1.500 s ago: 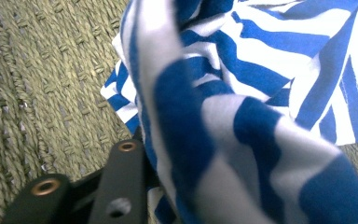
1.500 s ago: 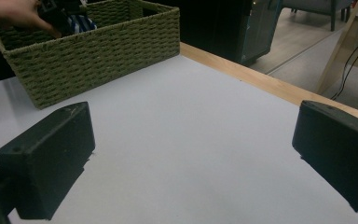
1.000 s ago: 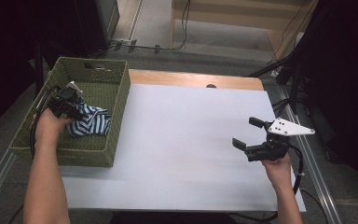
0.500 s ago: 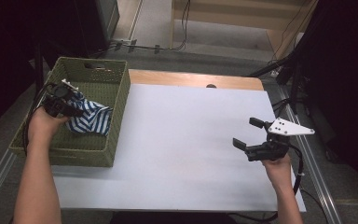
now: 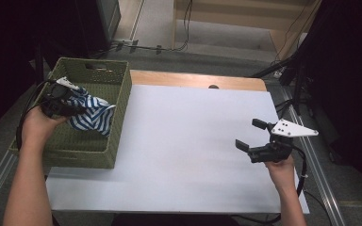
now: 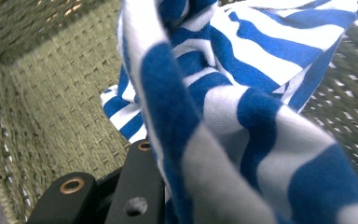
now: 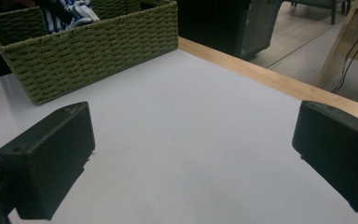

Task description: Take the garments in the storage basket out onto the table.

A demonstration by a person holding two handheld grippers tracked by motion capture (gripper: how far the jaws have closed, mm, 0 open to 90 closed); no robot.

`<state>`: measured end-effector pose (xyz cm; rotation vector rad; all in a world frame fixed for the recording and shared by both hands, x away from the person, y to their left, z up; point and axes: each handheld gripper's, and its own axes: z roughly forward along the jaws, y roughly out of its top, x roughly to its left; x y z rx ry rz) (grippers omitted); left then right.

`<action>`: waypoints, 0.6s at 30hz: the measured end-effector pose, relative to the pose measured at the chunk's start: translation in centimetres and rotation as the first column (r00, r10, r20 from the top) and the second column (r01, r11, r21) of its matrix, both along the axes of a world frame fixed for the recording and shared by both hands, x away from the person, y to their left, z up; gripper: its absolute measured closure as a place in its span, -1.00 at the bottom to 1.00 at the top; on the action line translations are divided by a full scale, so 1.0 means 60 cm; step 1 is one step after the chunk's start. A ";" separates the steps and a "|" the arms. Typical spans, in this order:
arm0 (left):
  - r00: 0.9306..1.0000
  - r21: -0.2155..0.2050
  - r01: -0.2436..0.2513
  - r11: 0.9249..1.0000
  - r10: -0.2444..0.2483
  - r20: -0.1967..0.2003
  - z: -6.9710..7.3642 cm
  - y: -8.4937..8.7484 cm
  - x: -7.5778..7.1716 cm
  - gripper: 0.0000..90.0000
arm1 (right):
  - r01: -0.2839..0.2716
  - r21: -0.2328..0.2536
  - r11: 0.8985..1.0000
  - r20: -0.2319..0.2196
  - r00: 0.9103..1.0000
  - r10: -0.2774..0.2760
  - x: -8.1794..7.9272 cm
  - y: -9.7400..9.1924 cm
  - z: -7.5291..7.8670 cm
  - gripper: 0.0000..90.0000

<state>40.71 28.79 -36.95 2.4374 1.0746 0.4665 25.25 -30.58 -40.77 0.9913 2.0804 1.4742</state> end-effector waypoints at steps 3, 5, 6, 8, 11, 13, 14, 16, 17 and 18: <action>0.999 -0.029 0.031 0.999 -0.030 0.021 0.007 -0.002 -0.007 0.60 | 0.001 0.003 1.000 0.000 1.000 -0.001 0.000 0.000 0.000 -1.00; 0.997 -0.058 0.061 0.996 -0.058 0.051 0.014 -0.001 -0.012 0.60 | 0.000 0.000 1.000 0.000 1.000 0.000 0.000 0.000 0.000 -1.00; 0.997 -0.058 0.061 0.996 -0.058 0.051 0.014 -0.001 -0.012 0.60 | 0.000 0.000 1.000 0.000 1.000 0.000 0.000 0.000 0.000 -1.00; 0.995 -0.096 0.085 0.992 -0.079 0.057 0.022 0.000 -0.014 0.60 | 0.000 0.000 1.000 0.000 1.000 0.000 0.000 0.000 0.000 -1.00; 0.992 -0.115 0.117 0.987 -0.109 0.070 0.034 -0.002 -0.019 0.60 | 0.000 0.003 1.000 0.000 1.000 0.000 0.000 0.001 0.000 -1.00; 0.984 -0.160 0.168 0.973 -0.158 0.077 0.042 -0.005 -0.023 0.60 | 0.000 0.002 1.000 0.002 1.000 0.000 -0.001 0.000 0.000 -1.00; 0.984 -0.160 0.168 0.973 -0.158 0.077 0.042 -0.005 -0.023 0.60 | 0.000 0.002 1.000 0.002 1.000 0.000 -0.001 0.000 0.000 -1.00; 0.979 -0.173 0.195 0.966 -0.180 0.097 0.049 -0.009 -0.028 0.60 | 0.000 0.003 1.000 0.002 1.000 0.000 -0.001 0.000 0.001 -1.00; 0.972 -0.180 0.224 0.958 -0.206 0.114 0.056 -0.015 -0.032 0.60 | 0.001 0.005 1.000 0.002 1.000 -0.001 -0.002 0.000 0.001 -1.00; 0.972 -0.180 0.224 0.958 -0.206 0.114 0.056 -0.015 -0.032 0.60 | 0.001 0.005 1.000 0.002 1.000 -0.001 -0.002 0.000 0.001 -1.00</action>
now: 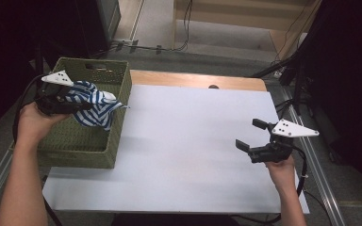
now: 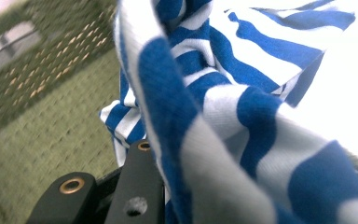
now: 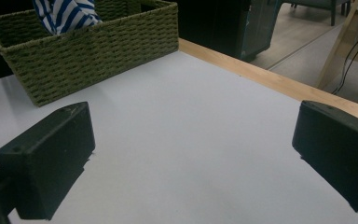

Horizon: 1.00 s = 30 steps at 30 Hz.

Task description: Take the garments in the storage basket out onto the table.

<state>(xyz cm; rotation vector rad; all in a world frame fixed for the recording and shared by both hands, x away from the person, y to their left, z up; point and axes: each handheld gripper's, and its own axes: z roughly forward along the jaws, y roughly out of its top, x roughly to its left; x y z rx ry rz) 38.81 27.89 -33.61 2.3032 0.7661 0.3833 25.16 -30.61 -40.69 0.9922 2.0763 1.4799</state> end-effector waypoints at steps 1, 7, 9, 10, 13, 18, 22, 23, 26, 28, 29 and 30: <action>1.000 -0.009 0.020 1.000 -0.020 0.017 0.008 -0.007 -0.004 0.60 | 0.000 0.001 1.000 0.001 1.000 0.000 0.000 0.000 0.000 -1.00; 0.996 -0.015 0.082 0.997 -0.082 0.029 0.026 -0.030 -0.009 0.60 | -0.003 0.000 1.000 0.000 1.000 0.003 0.001 0.001 -0.001 -1.00; 0.992 -0.036 0.120 0.992 -0.119 0.040 0.035 -0.043 -0.011 0.60 | -0.002 0.000 1.000 0.001 1.000 0.002 0.001 0.001 -0.001 -1.00; 0.992 -0.036 0.120 0.992 -0.119 0.040 0.035 -0.043 -0.011 0.60 | -0.002 0.000 1.000 0.001 1.000 0.002 0.001 0.001 -0.001 -1.00; 0.988 -0.049 0.152 0.987 -0.149 0.048 0.043 -0.058 -0.013 0.60 | -0.002 0.001 1.000 0.000 1.000 0.002 0.000 0.000 -0.001 -1.00; 0.978 -0.060 0.205 0.977 -0.203 0.044 0.050 -0.082 -0.012 0.60 | -0.002 0.004 1.000 0.000 1.000 0.002 0.001 0.000 -0.001 -1.00; 0.972 -0.071 0.235 0.969 -0.233 0.041 0.051 -0.104 -0.008 0.60 | -0.004 0.003 1.000 -0.001 1.000 0.004 0.001 0.000 -0.001 -1.00; 0.969 -0.068 0.246 0.967 -0.244 0.040 0.051 -0.110 -0.007 0.60 | -0.004 0.003 1.000 0.001 1.000 0.004 0.001 0.000 -0.001 -1.00; 0.964 -0.067 0.264 0.962 -0.262 0.035 0.049 -0.124 -0.004 0.60 | -0.004 0.004 1.000 0.002 1.000 0.004 0.001 -0.001 0.000 -1.00; 0.961 -0.069 0.275 0.959 -0.273 0.033 0.048 -0.134 -0.002 0.60 | -0.002 0.005 1.000 0.002 1.000 0.002 0.001 -0.002 0.000 -1.00; 0.959 -0.078 0.284 0.956 -0.283 0.031 0.047 -0.142 0.000 0.60 | -0.001 0.005 1.000 0.003 1.000 0.001 0.001 -0.003 0.000 -1.00; 0.959 -0.078 0.284 0.956 -0.283 0.031 0.047 -0.142 0.000 0.60 | -0.001 0.005 1.000 0.003 1.000 0.001 0.001 -0.003 0.000 -1.00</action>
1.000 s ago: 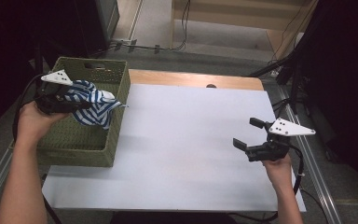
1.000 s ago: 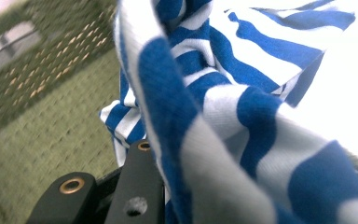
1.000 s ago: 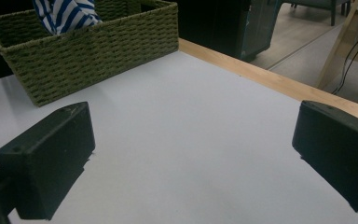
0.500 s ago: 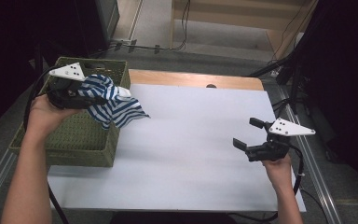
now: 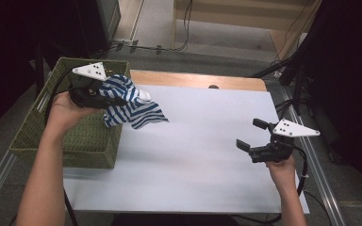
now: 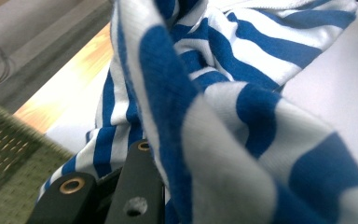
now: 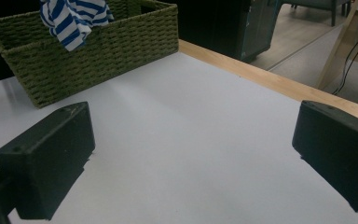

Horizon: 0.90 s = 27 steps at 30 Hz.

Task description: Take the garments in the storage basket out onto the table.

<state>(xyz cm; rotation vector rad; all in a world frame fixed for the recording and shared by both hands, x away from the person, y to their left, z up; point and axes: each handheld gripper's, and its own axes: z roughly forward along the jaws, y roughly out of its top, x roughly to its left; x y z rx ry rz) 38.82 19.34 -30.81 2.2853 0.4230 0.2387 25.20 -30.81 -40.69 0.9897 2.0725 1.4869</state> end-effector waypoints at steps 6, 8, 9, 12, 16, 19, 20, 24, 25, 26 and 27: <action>0.999 -0.028 0.048 0.998 -0.049 -0.013 -0.003 -0.031 0.006 0.60 | -0.001 0.000 1.000 0.001 1.000 0.001 0.000 0.000 0.000 -1.00; 0.998 -0.026 0.061 0.998 -0.062 -0.017 -0.005 -0.046 0.008 0.60 | -0.001 -0.002 1.000 0.000 1.000 0.001 0.000 0.000 0.000 -1.00; 0.997 -0.028 0.073 0.997 -0.074 -0.017 -0.007 -0.058 0.009 0.60 | 0.001 0.002 1.000 -0.002 1.000 -0.001 0.000 -0.002 0.000 -1.00; 0.996 -0.027 0.083 0.996 -0.083 -0.016 -0.009 -0.068 0.011 0.60 | 0.004 0.006 1.000 -0.001 1.000 -0.004 0.000 -0.004 0.001 -1.00; 0.994 -0.036 0.105 0.994 -0.106 -0.016 -0.012 -0.093 0.012 0.60 | 0.005 0.009 1.000 0.003 1.000 -0.005 -0.001 -0.007 0.001 -1.00; 0.993 -0.040 0.120 0.992 -0.120 -0.015 -0.015 -0.115 0.013 0.60 | 0.006 0.011 1.000 0.004 1.000 -0.006 -0.001 -0.008 0.001 -1.00; 0.992 -0.046 0.123 0.991 -0.124 -0.016 -0.017 -0.122 0.014 0.60 | 0.006 0.011 1.000 0.004 1.000 -0.006 -0.001 -0.008 0.001 -1.00; 0.990 -0.066 0.135 0.989 -0.137 -0.026 -0.022 -0.151 0.017 0.60 | 0.007 0.012 1.000 0.004 1.000 -0.007 -0.001 -0.008 0.002 -1.00; 0.990 -0.057 0.135 0.989 -0.136 -0.022 -0.026 -0.165 0.017 0.60 | 0.006 0.014 1.000 0.005 1.000 -0.007 -0.001 -0.009 0.002 -1.00; 0.990 -0.057 0.135 0.989 -0.136 -0.022 -0.026 -0.165 0.017 0.60 | 0.006 0.014 1.000 0.005 1.000 -0.007 -0.001 -0.009 0.002 -1.00; 0.990 -0.042 0.138 0.989 -0.139 -0.020 -0.032 -0.182 0.019 0.60 | 0.006 0.013 1.000 0.006 1.000 -0.006 -0.001 -0.010 0.002 -1.00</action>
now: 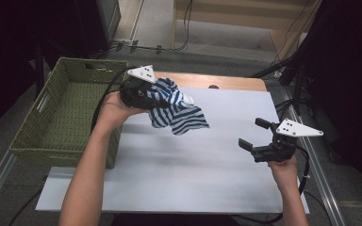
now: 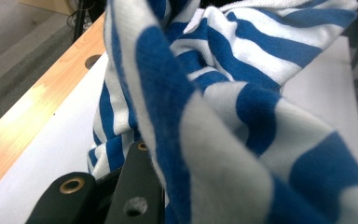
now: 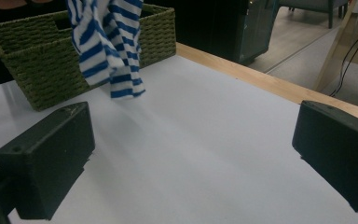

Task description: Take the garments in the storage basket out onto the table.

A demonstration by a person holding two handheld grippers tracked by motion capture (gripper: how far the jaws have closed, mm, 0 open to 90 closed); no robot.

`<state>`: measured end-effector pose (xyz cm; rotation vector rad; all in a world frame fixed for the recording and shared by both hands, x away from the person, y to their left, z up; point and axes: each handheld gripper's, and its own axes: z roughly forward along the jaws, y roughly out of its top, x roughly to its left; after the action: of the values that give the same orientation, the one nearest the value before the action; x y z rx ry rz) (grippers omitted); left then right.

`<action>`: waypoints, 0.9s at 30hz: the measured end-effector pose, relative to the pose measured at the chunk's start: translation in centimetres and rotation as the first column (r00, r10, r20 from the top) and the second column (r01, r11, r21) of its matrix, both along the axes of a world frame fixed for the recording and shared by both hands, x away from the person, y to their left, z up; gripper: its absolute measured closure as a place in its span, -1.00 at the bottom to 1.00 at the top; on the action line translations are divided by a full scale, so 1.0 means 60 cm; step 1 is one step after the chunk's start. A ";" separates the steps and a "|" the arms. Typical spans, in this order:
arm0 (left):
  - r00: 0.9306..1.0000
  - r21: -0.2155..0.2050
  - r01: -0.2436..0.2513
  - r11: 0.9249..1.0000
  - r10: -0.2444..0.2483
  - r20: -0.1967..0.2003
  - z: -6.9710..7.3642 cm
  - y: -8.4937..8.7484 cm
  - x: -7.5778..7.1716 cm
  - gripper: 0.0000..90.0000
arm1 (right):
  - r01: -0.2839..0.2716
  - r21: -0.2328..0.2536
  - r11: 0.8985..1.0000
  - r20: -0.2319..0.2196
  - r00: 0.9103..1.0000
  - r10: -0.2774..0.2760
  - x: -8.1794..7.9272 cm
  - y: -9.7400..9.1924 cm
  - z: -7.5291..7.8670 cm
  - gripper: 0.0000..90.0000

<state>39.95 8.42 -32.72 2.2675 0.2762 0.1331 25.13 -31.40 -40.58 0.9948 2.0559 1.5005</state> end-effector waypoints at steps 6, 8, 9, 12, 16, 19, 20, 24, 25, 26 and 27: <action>1.000 0.019 0.016 1.000 -0.016 -0.010 -0.021 -0.044 0.004 0.60 | 0.004 0.006 1.000 0.003 1.000 -0.004 -0.001 -0.003 0.001 -1.00; 1.000 0.022 0.023 0.999 -0.023 -0.011 -0.025 -0.052 0.004 0.60 | 0.004 0.006 1.000 0.004 1.000 -0.004 -0.001 -0.004 0.002 -1.00; 0.999 0.018 0.028 0.999 -0.028 -0.014 -0.028 -0.058 0.005 0.60 | 0.005 0.010 1.000 0.003 1.000 -0.005 -0.002 -0.004 0.002 -1.00; 0.999 0.026 0.040 0.999 -0.039 -0.019 -0.039 -0.079 0.007 0.60 | 0.006 0.010 1.000 0.006 1.000 -0.006 -0.002 -0.006 0.002 -1.00; 0.999 0.021 0.043 0.999 -0.042 -0.027 -0.048 -0.091 0.010 0.60 | 0.008 0.013 1.000 0.005 1.000 -0.008 -0.003 -0.007 0.002 -1.00; 0.998 0.020 0.052 0.998 -0.052 -0.036 -0.057 -0.099 0.014 0.60 | 0.008 0.013 1.000 0.006 1.000 -0.008 -0.003 -0.008 0.003 -1.00; 0.998 0.034 0.052 0.998 -0.050 -0.038 -0.066 -0.106 0.016 0.60 | 0.007 0.015 1.000 0.007 1.000 -0.007 -0.003 -0.008 0.003 -1.00; 0.998 0.057 0.057 0.997 -0.055 -0.042 -0.082 -0.117 0.020 0.60 | 0.006 0.017 1.000 0.010 1.000 -0.007 -0.004 -0.009 0.004 -1.00; 0.998 0.057 0.057 0.997 -0.055 -0.042 -0.082 -0.117 0.020 0.60 | 0.006 0.017 1.000 0.010 1.000 -0.007 -0.004 -0.009 0.004 -1.00; 0.998 0.065 0.057 0.996 -0.054 -0.035 -0.091 -0.123 0.020 0.60 | 0.006 0.017 1.000 0.010 1.000 -0.006 -0.004 -0.009 0.004 -1.00; 0.998 0.065 0.057 0.996 -0.054 -0.035 -0.091 -0.123 0.020 0.60 | 0.006 0.017 1.000 0.010 1.000 -0.006 -0.004 -0.009 0.004 -1.00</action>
<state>41.18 1.03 -38.19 2.3422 0.2293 0.0761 24.87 -31.96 -40.34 0.9971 2.0350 1.5196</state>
